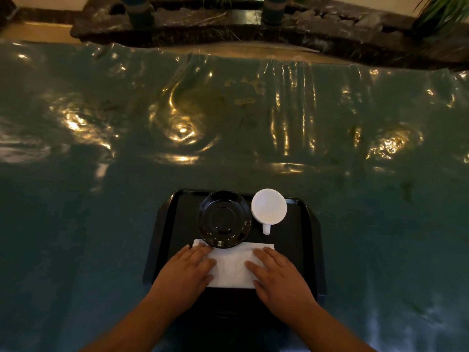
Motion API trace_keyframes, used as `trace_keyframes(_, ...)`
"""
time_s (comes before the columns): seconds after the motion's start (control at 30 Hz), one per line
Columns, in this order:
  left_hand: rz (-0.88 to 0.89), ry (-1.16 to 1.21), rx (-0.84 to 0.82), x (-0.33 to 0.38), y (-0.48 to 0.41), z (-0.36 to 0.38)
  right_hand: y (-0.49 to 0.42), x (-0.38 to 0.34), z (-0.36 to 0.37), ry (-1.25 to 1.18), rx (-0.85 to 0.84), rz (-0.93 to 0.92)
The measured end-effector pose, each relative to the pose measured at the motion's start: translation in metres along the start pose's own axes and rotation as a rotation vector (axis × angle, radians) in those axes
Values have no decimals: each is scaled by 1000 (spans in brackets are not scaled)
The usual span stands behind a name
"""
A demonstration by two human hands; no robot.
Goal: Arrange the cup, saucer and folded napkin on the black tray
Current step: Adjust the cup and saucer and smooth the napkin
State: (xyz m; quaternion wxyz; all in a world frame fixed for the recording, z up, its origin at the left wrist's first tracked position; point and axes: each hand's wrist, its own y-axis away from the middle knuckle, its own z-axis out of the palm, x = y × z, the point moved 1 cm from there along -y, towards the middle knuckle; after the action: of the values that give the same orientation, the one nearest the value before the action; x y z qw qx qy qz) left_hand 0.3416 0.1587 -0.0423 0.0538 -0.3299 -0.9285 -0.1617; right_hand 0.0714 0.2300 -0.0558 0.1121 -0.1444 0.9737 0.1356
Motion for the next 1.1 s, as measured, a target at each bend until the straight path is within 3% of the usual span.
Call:
trace_keyframes(0.37,-4,-3,25,-2,-7,-5,-8,-6,-17,-11,3,12)
trace_keyframes(0.5,-56,159,231,-3,-14,-18,-18,-11,-41,-135,241,-28)
trace_keyframes(0.6,-173,189,293,3,-37,-32,-42,-2,-69,-184,446,104)
trace_keyframes(0.7,-382,214,20,7,-63,-36,-71,12,-89,-200,305,336)
trace_keyframes(0.77,-414,204,-66,9,-75,-35,-86,20,-92,-145,189,402)
trace_keyframes(1.1,-420,184,-38,7,-88,-39,-106,34,-93,-31,117,428)
